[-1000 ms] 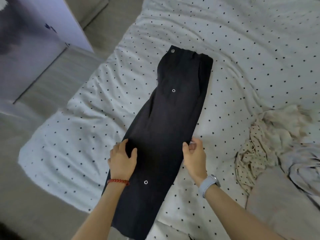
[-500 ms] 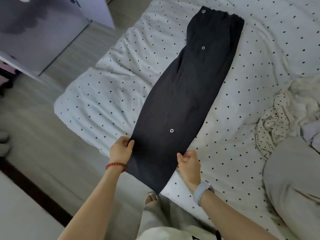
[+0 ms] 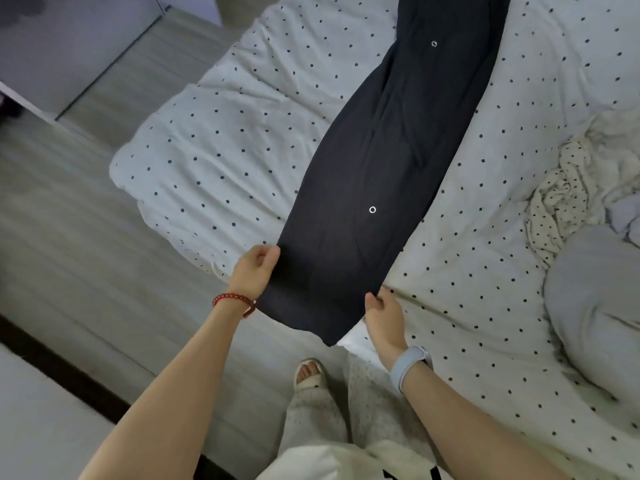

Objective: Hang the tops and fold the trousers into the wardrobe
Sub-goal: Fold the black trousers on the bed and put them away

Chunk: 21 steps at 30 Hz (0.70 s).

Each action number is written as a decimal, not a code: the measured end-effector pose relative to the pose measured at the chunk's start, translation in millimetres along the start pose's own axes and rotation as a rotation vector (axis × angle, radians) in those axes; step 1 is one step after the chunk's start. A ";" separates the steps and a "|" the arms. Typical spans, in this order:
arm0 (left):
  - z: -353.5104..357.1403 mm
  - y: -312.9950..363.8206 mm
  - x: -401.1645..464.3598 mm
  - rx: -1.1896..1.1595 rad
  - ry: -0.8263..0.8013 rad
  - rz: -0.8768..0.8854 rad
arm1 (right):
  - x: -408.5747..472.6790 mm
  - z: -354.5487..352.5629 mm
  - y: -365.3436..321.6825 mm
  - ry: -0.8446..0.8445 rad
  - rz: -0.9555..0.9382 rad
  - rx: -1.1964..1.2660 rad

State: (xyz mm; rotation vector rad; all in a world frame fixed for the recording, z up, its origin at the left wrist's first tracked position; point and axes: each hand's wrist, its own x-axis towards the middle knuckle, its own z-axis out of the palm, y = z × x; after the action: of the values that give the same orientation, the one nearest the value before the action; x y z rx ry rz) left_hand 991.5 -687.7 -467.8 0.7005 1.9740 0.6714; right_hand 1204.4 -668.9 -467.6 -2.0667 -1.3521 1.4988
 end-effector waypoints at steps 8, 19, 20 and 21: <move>7.7 -39.7 -17.1 0.176 0.151 -0.104 | -13.6 8.1 23.2 -0.014 -0.009 -0.280; 35.0 67.2 14.0 0.667 0.169 0.601 | 48.8 -39.1 -62.6 0.189 -0.723 -0.919; 39.3 83.6 25.3 0.673 0.173 0.613 | 63.6 -41.9 -78.7 0.214 -0.752 -0.945; 43.0 98.9 35.2 0.685 0.164 0.607 | 78.3 -44.5 -92.8 0.231 -0.774 -0.970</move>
State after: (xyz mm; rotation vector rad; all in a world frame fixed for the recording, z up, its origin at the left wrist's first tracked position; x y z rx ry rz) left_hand 1034.8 -587.0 -438.3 1.7521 2.1535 0.3817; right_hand 1196.1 -544.0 -435.2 -1.6094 -2.6472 0.2575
